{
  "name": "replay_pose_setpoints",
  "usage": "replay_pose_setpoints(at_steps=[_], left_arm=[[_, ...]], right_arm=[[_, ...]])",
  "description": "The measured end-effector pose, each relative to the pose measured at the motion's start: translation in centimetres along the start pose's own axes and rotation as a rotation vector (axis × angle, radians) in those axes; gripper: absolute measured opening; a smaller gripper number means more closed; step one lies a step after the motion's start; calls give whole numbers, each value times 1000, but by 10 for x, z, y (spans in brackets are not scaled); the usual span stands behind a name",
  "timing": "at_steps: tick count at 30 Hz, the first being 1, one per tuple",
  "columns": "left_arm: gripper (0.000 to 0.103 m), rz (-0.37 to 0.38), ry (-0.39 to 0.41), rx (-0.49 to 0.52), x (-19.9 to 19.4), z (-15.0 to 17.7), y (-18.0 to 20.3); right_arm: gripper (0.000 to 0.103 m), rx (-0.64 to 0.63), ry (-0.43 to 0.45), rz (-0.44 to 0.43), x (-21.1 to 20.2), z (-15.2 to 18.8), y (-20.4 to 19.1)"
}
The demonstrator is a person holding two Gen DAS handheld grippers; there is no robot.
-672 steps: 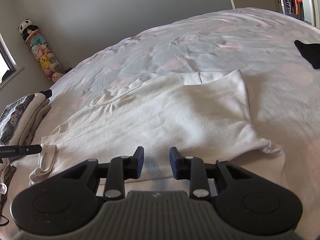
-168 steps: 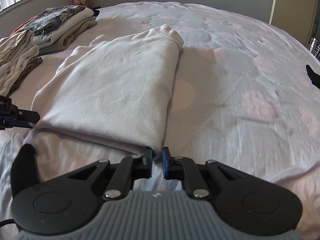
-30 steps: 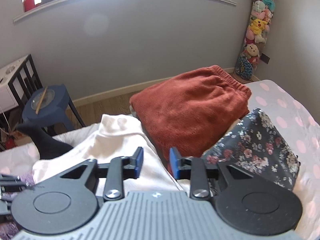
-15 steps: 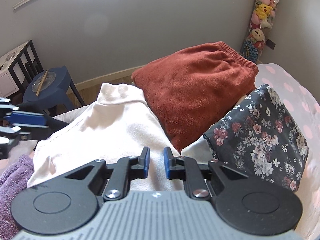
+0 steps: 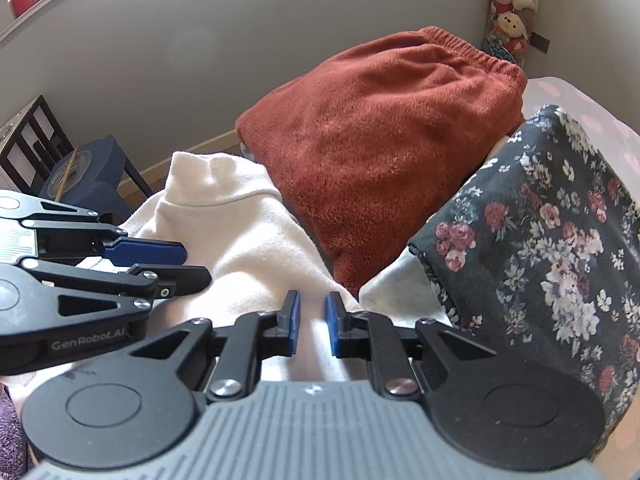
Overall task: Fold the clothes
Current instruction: 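Carry the folded shirt with both grippers and lower it onto the clothes stack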
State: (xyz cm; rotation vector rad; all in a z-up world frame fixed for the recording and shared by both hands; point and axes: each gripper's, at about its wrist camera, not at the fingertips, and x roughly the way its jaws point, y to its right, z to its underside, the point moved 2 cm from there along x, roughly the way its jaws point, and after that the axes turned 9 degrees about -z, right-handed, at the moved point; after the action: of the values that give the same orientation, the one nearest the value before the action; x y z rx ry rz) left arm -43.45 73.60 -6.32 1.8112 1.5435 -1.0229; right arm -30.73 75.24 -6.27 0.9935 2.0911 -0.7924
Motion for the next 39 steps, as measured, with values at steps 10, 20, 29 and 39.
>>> replay_pose_setpoints(at_steps=[10, 20, 29, 39], left_arm=[[22, 0, 108, 41, -74, 10, 11], [22, -6, 52, 192, -89, 62, 46], [23, -10, 47, 139, -91, 70, 40], [45, 8, 108, 111, -158, 98, 54]], right_arm=[[19, 20, 83, -45, -47, 7, 1], [16, 43, 44, -14, -70, 50, 12], [13, 110, 41, 6, -63, 64, 14], [46, 110, 130, -11, -135, 96, -30]])
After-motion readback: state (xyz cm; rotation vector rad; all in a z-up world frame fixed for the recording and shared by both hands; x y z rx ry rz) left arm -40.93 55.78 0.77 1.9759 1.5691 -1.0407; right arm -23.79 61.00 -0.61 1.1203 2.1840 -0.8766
